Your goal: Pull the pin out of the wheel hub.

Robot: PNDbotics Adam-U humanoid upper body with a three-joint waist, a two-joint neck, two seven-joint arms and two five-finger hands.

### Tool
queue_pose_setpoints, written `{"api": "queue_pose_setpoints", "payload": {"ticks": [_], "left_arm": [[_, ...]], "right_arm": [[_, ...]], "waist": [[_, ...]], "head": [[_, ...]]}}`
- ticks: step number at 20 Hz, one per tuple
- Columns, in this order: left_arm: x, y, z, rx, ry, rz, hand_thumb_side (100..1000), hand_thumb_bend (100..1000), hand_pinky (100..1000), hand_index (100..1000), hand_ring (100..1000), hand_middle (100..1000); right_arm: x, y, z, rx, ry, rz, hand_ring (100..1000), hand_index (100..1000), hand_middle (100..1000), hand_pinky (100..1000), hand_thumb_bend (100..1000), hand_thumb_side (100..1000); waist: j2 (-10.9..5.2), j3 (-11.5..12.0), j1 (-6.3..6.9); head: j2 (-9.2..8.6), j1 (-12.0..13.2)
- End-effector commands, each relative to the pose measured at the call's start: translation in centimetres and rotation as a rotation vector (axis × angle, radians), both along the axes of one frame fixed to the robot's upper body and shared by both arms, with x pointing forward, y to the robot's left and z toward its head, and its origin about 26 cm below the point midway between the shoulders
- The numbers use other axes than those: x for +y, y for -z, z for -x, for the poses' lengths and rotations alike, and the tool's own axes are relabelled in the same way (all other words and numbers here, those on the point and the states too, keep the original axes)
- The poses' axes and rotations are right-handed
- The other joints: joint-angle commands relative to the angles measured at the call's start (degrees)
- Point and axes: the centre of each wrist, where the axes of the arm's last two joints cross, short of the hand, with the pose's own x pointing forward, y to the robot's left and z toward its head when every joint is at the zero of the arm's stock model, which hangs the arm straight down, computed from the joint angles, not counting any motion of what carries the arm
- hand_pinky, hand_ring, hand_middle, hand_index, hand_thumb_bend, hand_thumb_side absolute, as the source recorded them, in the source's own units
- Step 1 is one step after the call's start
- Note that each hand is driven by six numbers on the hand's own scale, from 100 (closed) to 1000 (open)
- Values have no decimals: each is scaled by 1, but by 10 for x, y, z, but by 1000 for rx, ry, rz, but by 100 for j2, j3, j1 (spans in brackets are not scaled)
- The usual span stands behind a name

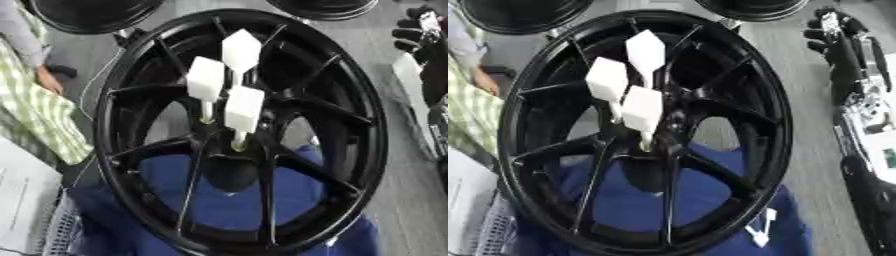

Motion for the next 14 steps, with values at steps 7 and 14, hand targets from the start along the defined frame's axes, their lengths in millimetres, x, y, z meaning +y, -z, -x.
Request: {"api": "queue_pose_setpoints", "payload": {"ticks": [7, 14], "left_arm": [[9, -48, 14, -16, 35, -387, 609, 563, 772, 785, 684, 684], [-6, -56, 11, 92, 158, -735, 604, 596, 785, 794, 705, 694]], "right_arm": [[-12, -18, 5, -33, 21, 61, 755, 750, 679, 822, 100, 630], [-16, -22, 6, -40, 32, 83, 755, 750, 680, 822, 100, 633]], "waist": [[-70, -15, 160], [-33, -70, 283]], "head": [[54, -131], [24, -104]]}}
